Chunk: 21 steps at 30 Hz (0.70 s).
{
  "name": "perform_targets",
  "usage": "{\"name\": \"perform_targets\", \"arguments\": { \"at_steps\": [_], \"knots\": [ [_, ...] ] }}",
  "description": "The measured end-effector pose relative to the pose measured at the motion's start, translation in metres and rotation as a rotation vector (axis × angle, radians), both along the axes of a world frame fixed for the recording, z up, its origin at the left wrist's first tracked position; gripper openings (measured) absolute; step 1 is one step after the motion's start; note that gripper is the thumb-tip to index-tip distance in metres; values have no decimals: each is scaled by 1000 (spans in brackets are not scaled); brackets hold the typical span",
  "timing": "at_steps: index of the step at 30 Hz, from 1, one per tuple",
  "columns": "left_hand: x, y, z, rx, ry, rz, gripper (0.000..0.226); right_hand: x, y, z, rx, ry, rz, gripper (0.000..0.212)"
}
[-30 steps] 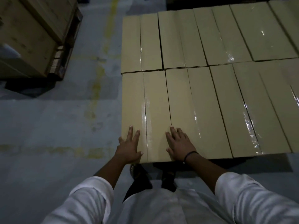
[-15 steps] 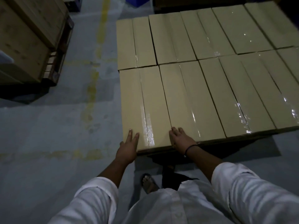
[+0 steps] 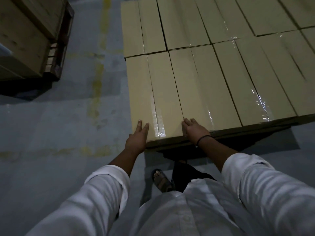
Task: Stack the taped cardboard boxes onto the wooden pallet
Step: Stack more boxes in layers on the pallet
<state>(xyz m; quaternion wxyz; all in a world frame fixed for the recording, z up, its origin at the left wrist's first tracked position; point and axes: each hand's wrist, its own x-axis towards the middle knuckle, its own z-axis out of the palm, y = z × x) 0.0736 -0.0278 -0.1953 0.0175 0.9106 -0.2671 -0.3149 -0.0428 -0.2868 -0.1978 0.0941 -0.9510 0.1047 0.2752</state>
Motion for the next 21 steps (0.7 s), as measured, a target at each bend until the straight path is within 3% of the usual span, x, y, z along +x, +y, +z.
{"name": "perform_targets", "arguments": {
  "at_steps": [21],
  "knots": [
    [1, -2, -7, 27, -15, 23, 93, 6, -3, -1, -80, 21, 103, 72]
  ]
}}
